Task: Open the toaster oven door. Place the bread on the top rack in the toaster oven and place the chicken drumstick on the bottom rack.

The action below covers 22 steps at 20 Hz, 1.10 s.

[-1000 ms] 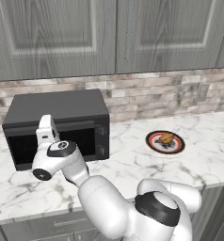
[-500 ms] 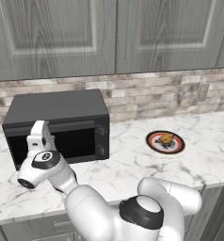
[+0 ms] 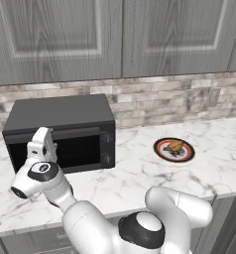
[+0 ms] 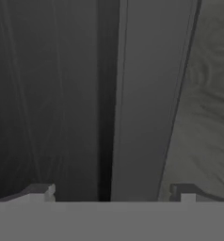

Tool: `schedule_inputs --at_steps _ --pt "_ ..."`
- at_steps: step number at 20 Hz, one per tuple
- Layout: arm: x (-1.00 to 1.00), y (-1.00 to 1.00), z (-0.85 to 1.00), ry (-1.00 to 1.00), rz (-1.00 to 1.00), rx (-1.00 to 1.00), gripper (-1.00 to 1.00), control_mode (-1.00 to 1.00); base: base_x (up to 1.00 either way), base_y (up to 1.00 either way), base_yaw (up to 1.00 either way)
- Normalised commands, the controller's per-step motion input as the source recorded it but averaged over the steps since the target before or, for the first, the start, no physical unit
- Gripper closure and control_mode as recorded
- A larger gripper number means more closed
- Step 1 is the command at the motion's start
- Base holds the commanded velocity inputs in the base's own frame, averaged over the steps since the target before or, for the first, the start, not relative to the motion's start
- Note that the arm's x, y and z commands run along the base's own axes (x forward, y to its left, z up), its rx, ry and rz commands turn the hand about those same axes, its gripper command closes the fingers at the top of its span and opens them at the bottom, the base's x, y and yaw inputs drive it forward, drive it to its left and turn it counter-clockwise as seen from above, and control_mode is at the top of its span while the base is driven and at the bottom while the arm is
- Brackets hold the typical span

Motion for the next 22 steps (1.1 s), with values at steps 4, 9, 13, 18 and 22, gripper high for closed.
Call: schedule_inputs --at_steps 4,9,13,18,22 --pt "0.03 -0.12 0.0 -0.04 0.0 0.09 1.0 -1.0 0.0 0.0 0.0" --pt "0.2 -0.19 0.0 0.0 0.0 0.08 1.0 -1.0 0.0 0.0 0.0" --pt "0.24 -0.17 0.02 0.0 0.0 0.06 1.0 -1.0 0.0 0.0 0.0" --pt "0.26 -0.14 0.11 0.0 0.0 0.04 1.0 -1.0 0.0 0.0 0.0" --pt "0.36 -0.13 0.03 0.06 0.0 0.08 1.0 -1.0 0.0 0.0 0.0"
